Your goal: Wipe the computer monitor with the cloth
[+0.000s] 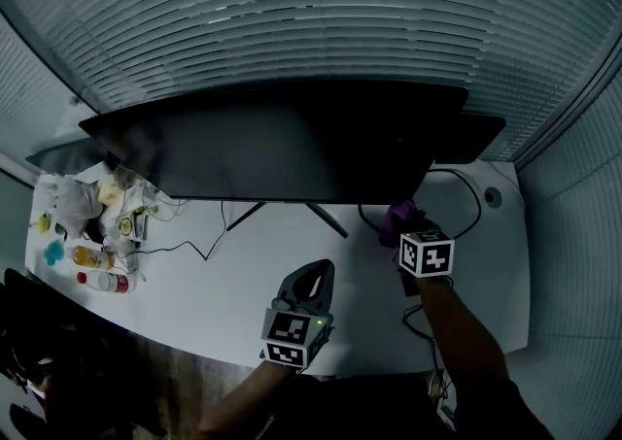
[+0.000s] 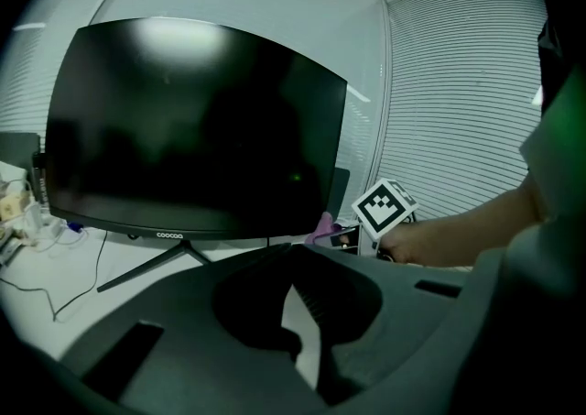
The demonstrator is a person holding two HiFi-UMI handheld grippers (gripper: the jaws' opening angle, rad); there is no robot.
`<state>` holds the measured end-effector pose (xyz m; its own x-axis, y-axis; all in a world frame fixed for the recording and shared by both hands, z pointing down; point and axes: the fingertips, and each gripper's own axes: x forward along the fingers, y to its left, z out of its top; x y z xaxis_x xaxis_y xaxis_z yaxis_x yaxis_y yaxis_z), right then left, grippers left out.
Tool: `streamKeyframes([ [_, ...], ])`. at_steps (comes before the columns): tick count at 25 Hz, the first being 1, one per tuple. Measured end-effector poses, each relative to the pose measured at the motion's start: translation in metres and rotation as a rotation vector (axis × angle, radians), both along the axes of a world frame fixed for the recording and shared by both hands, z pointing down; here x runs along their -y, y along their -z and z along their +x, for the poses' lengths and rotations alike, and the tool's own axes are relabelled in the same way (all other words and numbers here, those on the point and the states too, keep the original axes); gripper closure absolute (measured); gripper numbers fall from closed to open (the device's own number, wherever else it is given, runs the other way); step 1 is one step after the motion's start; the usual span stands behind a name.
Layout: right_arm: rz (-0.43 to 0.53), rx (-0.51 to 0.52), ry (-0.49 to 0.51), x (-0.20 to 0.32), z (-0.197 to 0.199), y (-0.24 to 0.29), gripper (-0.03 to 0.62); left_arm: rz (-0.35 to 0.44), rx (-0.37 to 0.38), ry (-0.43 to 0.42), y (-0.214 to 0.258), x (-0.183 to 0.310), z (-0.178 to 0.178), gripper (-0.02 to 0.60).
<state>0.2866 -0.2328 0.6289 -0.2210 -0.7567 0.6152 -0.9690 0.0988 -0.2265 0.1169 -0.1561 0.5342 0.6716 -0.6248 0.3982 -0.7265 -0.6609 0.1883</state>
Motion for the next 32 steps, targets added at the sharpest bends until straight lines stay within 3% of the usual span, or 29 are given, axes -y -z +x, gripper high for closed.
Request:
streamKeyframes([
  [19,-0.035,-0.004,0.02,0.047,-0.139,-0.008,0.522,-0.025,-0.003,0.041,-0.01,0.053,-0.139,0.575],
  [32,-0.051,0.027,0.098,0.079,-0.254,-0.01,0.522,-0.053,-0.033,0.112,-0.021,0.083,-0.22,0.575],
])
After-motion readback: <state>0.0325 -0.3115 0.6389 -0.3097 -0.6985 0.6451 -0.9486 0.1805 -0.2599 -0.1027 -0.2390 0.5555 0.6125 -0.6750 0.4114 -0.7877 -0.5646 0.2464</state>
